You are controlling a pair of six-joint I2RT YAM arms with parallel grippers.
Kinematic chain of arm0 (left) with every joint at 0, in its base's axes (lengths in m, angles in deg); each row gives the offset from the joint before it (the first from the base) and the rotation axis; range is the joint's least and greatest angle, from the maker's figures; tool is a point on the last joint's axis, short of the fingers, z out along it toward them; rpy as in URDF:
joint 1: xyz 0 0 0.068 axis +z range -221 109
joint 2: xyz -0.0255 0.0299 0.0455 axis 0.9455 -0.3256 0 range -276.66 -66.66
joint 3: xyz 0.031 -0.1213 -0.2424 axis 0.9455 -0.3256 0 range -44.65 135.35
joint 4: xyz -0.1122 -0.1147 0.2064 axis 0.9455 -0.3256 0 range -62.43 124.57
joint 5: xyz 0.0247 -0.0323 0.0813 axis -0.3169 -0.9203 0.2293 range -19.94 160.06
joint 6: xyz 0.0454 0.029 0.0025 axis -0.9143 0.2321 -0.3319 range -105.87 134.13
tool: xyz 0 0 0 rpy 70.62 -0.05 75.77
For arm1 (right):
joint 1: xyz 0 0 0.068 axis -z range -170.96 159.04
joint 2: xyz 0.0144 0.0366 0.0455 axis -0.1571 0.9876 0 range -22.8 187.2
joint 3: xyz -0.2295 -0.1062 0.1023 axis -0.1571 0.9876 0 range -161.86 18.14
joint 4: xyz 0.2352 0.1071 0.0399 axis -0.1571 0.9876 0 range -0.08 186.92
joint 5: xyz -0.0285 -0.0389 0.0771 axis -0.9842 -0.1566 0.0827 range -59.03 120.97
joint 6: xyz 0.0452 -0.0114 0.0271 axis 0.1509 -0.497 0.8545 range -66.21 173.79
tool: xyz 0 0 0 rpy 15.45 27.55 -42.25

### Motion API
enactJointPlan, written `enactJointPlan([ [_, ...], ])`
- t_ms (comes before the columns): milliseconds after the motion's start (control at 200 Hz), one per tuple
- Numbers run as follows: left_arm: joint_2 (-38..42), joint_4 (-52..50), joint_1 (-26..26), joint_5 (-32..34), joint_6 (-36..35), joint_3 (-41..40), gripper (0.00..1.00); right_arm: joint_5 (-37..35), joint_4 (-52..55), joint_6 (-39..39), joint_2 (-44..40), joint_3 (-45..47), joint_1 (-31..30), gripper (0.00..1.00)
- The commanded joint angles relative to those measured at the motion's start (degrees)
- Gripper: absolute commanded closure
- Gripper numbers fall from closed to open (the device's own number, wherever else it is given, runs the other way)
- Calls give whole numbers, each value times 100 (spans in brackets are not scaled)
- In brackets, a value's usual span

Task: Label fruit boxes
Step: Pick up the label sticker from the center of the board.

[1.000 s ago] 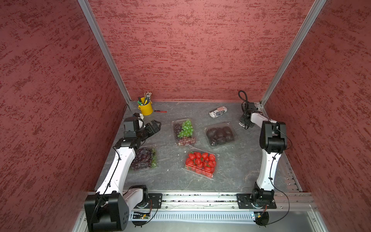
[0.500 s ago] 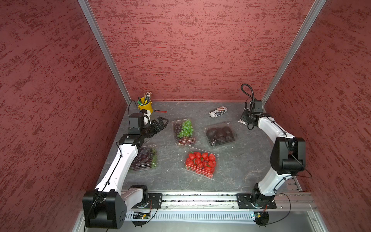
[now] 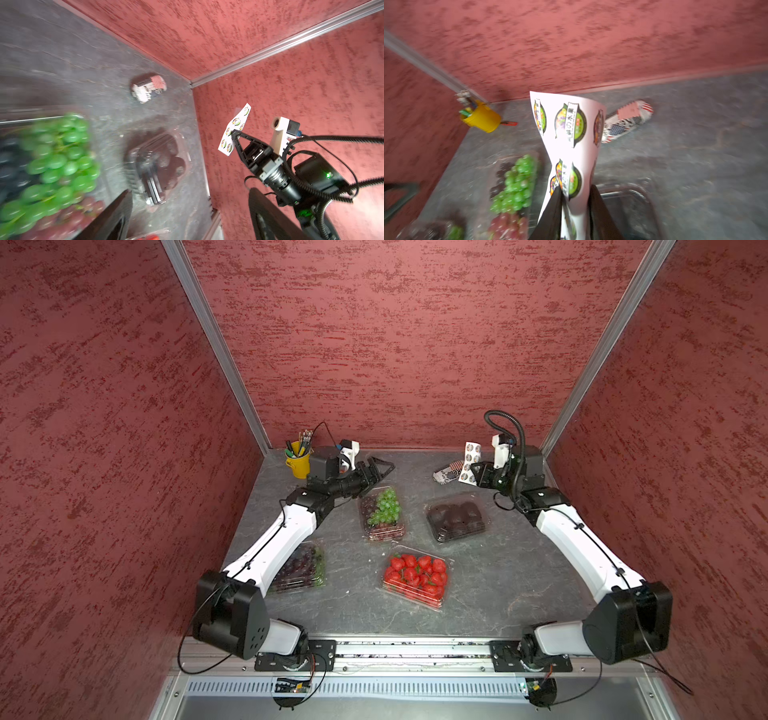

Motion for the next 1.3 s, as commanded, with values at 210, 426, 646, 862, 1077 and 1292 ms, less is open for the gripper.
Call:
enactJointPlan([
  [210, -440, 1275, -462, -708, 328, 514, 28, 396, -670, 282, -10, -100, -994, 74],
  [426, -609, 1569, -524, -955, 169, 656, 42, 690, -829, 465, 36, -193, -1352, 74],
  [646, -752, 1651, -534, -1073, 71, 764, 61, 802, -894, 581, 46, -217, -1548, 74],
  [862, -829, 1838, -551, -1170, 138, 791, 84, 915, -932, 635, 38, -240, -1575, 74],
  [1077, -754, 1979, -510, -1216, 233, 766, 100, 816, -1014, 699, -28, -201, -1575, 42],
  [1292, -532, 2965, -157, -1548, 940, 357, 100, 1026, -1745, 1185, -319, 53, -1374, 12],
])
